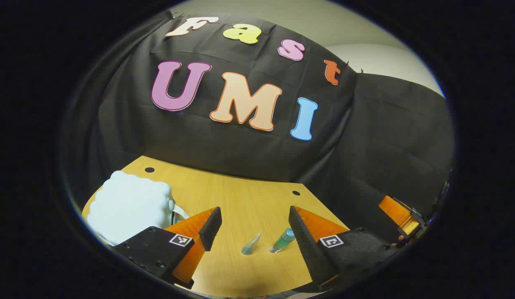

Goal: First open the suitcase, pack the skin care products into it, and then close the suitcase.

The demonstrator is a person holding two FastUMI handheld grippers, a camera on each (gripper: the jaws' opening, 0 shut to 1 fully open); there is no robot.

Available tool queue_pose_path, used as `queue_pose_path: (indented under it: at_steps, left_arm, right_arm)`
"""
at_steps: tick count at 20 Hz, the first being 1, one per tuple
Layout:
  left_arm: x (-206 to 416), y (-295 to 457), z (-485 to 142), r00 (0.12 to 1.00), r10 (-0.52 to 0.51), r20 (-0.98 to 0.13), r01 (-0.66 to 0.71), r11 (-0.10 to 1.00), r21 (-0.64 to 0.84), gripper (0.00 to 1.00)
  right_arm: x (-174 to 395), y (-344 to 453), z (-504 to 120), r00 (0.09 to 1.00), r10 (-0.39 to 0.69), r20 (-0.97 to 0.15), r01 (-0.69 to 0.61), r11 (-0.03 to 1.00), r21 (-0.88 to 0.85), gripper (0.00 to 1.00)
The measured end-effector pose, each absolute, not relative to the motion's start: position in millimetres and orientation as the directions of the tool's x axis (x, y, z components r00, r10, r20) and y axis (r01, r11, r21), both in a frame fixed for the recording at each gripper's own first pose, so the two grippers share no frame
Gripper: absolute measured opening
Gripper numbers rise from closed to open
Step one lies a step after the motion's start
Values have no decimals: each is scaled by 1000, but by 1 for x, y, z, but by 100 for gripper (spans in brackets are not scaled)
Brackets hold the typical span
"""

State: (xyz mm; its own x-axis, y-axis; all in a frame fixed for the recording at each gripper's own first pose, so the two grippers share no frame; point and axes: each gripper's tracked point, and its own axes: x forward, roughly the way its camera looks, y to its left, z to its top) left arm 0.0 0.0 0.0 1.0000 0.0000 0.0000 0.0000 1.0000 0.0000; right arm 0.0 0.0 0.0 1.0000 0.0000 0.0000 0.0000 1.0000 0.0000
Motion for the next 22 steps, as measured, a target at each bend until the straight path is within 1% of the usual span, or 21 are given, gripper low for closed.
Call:
queue_pose_path:
  at_steps: [3, 6, 12, 13, 16, 17, 18, 20, 21, 22]
  left_arm:
    - [1, 11, 0, 999, 37, -20, -37, 999, 5, 95]
    - [7, 37, -7, 990, 117, -72, -113, 992, 60, 95]
    - [29, 72, -20, 968, 160, -193, -151, 987, 63, 95]
    - [33, 79, -25, 959, 177, -223, -166, 984, 67, 95]
    - [48, 112, -50, 897, 251, -363, -234, 968, 90, 95]
    - [54, 118, -58, 875, 259, -408, -244, 966, 90, 92]
    - [58, 121, -64, 855, 263, -447, -255, 964, 80, 92]
    - [63, 134, -79, 807, 273, -524, -288, 956, 55, 99]
    - [67, 140, -87, 784, 276, -556, -304, 952, 43, 92]
    - [70, 146, -94, 762, 280, -584, -321, 947, 35, 95]
  right_arm:
    - [0, -3, 1, 1000, 6, -2, -6, 1000, 14, 98]
    - [1, -4, -1, 1000, 15, 1, -16, 1000, 26, 97]
    - [7, -9, -16, 999, 34, -40, -32, 998, 44, 97]
    - [8, -9, -19, 998, 37, -44, -35, 998, 48, 97]
    - [11, -9, -26, 997, 49, -61, -45, 997, 60, 98]
    - [12, -9, -28, 997, 50, -66, -46, 997, 63, 97]
    - [13, -10, -31, 996, 51, -71, -46, 997, 64, 98]
    - [12, -14, -37, 995, 44, -86, -39, 997, 59, 98]
    - [12, -15, -38, 995, 42, -93, -37, 998, 58, 98]
    - [10, -17, -39, 994, 39, -98, -33, 998, 57, 98]
